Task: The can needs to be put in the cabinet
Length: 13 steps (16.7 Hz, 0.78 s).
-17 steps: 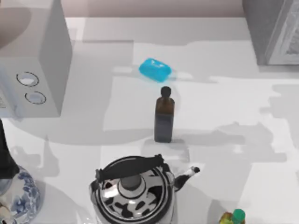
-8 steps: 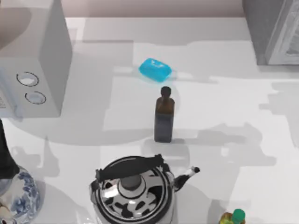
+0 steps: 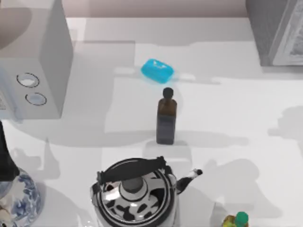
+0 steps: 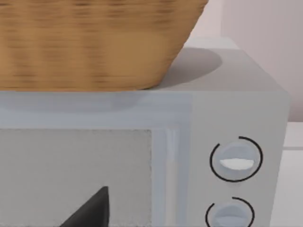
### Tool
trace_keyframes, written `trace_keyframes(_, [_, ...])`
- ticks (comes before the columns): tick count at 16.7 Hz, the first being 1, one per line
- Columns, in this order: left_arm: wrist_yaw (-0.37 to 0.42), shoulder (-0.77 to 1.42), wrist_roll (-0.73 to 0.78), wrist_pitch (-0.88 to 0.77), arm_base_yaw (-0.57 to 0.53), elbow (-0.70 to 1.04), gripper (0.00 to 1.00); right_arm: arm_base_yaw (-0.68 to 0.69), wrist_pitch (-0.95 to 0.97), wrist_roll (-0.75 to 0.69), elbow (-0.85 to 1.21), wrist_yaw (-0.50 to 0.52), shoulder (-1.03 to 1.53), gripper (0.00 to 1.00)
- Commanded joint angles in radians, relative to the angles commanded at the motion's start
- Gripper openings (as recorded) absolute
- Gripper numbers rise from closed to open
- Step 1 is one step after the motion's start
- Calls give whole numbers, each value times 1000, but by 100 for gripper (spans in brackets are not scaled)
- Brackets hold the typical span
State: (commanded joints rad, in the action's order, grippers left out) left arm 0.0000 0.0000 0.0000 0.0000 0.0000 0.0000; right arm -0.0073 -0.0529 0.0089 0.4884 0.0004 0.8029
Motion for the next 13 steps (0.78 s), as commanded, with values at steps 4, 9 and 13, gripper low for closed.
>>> trace_keyframes(4, [0, 0, 0, 0, 0, 0, 100, 3, 21, -4, -198, 0, -383, 0])
trace_keyframes(9, [0, 0, 0, 0, 0, 0, 100, 6, 45, -8, -418, 0, -721, 0])
trace_keyframes(13, [0, 0, 0, 0, 0, 0, 100, 7, 53, -9, -488, 0, -803, 0])
